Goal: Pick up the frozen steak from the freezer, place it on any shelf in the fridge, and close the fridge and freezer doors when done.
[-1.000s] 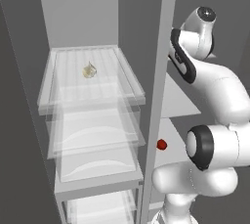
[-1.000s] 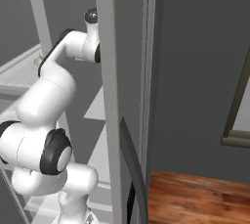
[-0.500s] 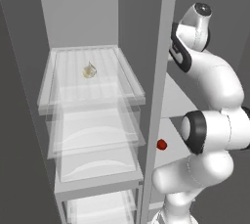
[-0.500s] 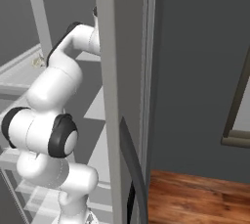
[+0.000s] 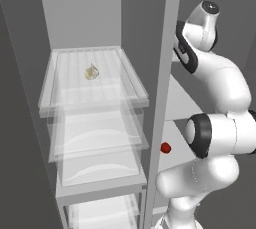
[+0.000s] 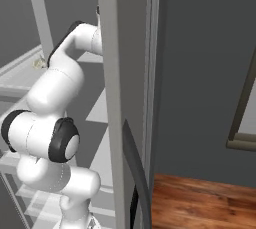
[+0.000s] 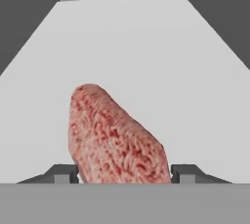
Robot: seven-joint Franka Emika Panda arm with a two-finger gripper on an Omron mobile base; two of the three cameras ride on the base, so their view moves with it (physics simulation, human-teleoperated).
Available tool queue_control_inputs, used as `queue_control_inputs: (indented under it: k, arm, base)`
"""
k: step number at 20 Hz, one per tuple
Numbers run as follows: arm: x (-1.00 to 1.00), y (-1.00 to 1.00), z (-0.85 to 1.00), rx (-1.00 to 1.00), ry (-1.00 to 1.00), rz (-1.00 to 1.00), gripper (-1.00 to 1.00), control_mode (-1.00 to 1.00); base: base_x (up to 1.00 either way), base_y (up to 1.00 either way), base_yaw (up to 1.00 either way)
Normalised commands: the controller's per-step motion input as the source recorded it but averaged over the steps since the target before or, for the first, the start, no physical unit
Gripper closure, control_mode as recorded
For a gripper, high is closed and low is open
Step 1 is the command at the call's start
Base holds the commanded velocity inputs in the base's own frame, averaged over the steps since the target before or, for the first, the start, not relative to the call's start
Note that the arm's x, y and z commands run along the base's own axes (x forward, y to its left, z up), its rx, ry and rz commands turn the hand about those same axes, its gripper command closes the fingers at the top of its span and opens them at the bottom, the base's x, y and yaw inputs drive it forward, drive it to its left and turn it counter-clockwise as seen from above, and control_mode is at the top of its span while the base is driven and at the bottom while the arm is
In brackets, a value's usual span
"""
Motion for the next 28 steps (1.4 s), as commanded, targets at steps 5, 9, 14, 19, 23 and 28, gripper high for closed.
queue_control_inputs:
  k: [5,9,14,19,23,28]
  arm:
    - [-0.94,0.01,0.00,0.00,-0.03,0.00,1.00,-1.00]
    - [-1.00,0.06,0.14,0.00,-0.01,0.00,1.00,-1.00]
    - [-1.00,0.19,0.26,0.00,0.00,-0.01,1.00,-1.00]
    - [-1.00,0.17,0.13,0.00,0.03,-0.08,1.00,-1.00]
    - [-1.00,0.06,-0.15,0.00,0.18,-0.09,1.00,-1.00]
    - [-1.00,0.00,-0.50,0.00,0.17,-0.02,1.00,-1.00]
  base:
    - [0.00,0.00,0.00]
    - [0.00,0.00,0.00]
    - [0.00,0.00,0.00]
    - [0.00,0.00,0.00]
    - [0.00,0.00,0.00]
    - [0.00,0.00,0.00]
